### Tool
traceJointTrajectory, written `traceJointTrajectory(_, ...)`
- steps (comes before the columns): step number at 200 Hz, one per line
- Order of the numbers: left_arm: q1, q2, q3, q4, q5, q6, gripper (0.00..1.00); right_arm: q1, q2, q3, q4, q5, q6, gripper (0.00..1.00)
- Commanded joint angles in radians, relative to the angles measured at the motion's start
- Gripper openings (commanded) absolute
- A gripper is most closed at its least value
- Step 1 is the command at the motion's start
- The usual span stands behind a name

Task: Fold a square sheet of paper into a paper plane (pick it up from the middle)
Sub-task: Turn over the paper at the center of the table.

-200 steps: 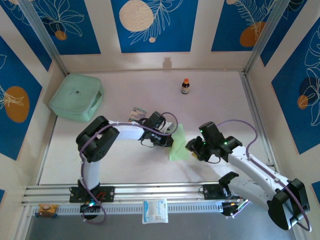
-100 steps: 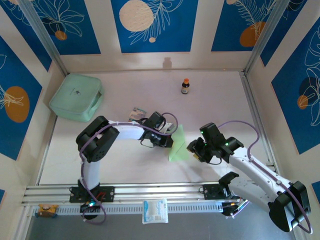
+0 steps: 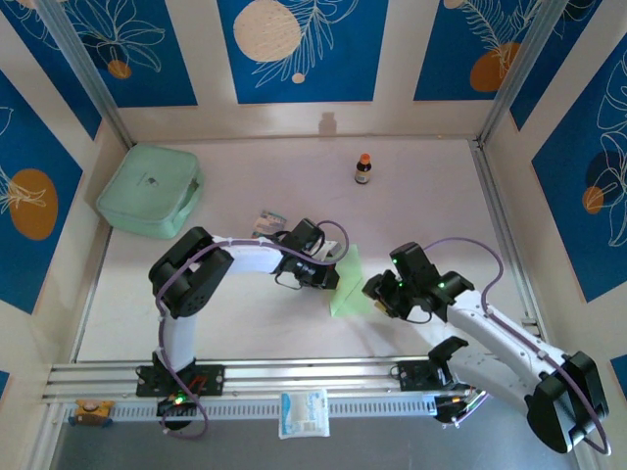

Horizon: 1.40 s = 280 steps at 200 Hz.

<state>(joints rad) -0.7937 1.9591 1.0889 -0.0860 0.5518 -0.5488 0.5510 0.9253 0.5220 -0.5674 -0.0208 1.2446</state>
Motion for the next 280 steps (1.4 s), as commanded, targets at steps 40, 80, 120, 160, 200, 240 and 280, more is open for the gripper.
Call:
traceJointTrajectory(40,0.008,-0.02,-0.032,-0.019,-0.006,-0.001,0.01,0.011,0.056,-0.074,0.137,-0.074,0.008,0.44)
traceJointTrajectory(80,0.01,-0.015,-0.038,0.006,0.006,-0.014,0.01,-0.006,0.107,-0.067,0.144,-0.108,-0.037,0.47)
traceJointTrajectory(120,0.008,-0.017,-0.044,0.008,0.008,-0.014,0.01,-0.003,0.204,-0.035,0.204,-0.126,-0.069,0.46)
traceJointTrajectory(160,0.008,-0.019,-0.06,0.027,0.011,-0.023,0.01,-0.008,0.275,-0.012,0.201,-0.084,-0.096,0.46)
traceJointTrajectory(200,0.008,-0.015,-0.07,0.033,0.007,-0.023,0.0,-0.028,0.325,-0.041,0.341,-0.137,-0.081,0.46)
traceJointTrajectory(240,0.008,-0.01,-0.065,0.031,0.009,-0.023,0.0,-0.057,0.392,0.013,0.339,-0.157,-0.126,0.49)
traceJointTrajectory(280,0.008,-0.013,-0.067,0.026,0.0,-0.022,0.0,-0.018,0.348,0.063,0.213,-0.086,-0.144,0.49)
